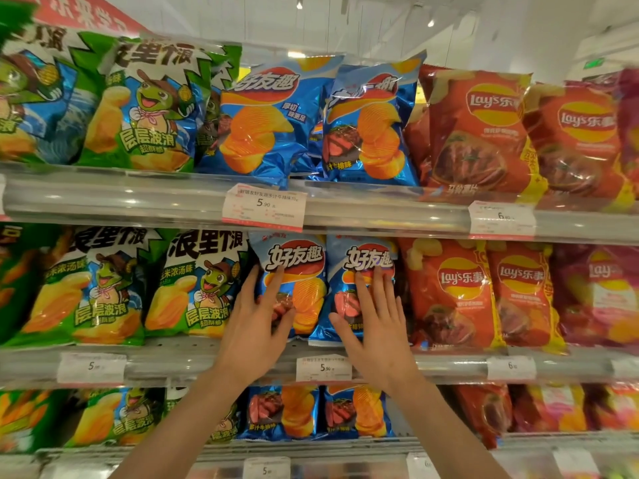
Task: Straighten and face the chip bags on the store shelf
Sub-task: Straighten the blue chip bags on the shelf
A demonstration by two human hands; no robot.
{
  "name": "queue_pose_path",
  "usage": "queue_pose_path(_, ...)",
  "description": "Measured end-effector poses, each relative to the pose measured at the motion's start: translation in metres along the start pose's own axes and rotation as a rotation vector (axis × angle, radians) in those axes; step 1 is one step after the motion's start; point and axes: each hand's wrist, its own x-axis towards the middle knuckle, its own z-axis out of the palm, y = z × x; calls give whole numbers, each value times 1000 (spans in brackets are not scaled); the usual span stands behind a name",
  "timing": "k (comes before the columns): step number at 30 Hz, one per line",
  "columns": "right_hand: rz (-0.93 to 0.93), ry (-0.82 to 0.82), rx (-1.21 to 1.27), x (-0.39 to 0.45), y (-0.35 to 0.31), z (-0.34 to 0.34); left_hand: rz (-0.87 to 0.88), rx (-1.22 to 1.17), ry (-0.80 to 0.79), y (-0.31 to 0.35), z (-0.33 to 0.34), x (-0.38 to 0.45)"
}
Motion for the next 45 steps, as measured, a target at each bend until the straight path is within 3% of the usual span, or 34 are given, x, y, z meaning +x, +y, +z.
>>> queue_pose_path(8, 231, 9, 408, -44, -2, -37, -52, -212, 111, -7, -39, -27)
queue_pose_path(11, 287, 39, 424, -72, -6, -40, -110, -312, 113, -7, -50, -40)
queue_pose_path(20, 446, 25, 378, -104, -10, -50, -185, -517, -76, 0, -43, -59)
queue_pose_path(24, 441, 31, 374, -96, -4, -59, -172, -517, -99, 13, -37, -59)
queue_pose_path(31, 329, 48, 425, -76, 32, -76, -104, -475, 5, 63, -15, -41)
queue_pose_path(35, 221, -62, 450, -54, 49, -86, -78, -378, 38, 97, 10, -11)
queue_pose_path(38, 143, -147, 464, -31, 52, -82, -147, -369, 29, 113, 29, 13)
queue_pose_path(41, 102, -130, 514, -5, 53, -68, -224, -397, -34, 120, 42, 29)
queue_pose_path(45, 112, -145, 586, 24, 54, -40, -232, -392, 1, 121, 49, 37)
